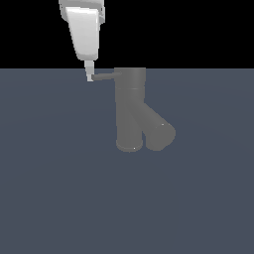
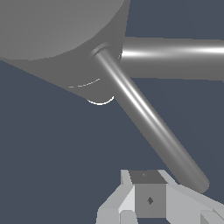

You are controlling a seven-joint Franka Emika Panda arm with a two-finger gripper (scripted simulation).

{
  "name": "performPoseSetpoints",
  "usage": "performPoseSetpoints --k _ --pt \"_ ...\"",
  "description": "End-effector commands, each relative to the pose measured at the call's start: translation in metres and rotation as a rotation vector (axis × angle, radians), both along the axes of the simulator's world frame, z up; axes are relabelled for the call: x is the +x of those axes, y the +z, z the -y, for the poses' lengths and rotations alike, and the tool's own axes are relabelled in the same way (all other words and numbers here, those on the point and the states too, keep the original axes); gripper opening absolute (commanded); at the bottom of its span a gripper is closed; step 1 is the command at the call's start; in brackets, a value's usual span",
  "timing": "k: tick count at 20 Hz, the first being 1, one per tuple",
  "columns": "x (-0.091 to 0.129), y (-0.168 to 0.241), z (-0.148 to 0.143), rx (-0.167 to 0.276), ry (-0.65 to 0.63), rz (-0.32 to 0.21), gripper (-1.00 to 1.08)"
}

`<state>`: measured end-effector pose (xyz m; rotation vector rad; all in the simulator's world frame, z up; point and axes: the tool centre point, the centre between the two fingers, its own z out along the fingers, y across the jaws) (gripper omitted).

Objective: Turn on the faucet by rotating a designated handle.

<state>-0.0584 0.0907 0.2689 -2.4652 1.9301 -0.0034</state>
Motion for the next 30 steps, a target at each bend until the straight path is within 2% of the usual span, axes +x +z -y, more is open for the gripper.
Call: performPoseSetpoints --k 1,18,19,20,30 --pt "-0.006 0.0 0.02 -0.004 -0.021 -0.005 -1.0" --pt "-0.043 0.0 0.084 -0.007 -0.029 -0.008 -1.0" --pt "-0.043 0.0 0.084 -0.007 -0.029 -0.008 -1.0" --pt "-0.039 0.0 0.067 -0.005 -0.004 -0.005 -1.0" --pt "-0.026 0.0 0.129 -0.006 -0.018 -0.007 -1.0"
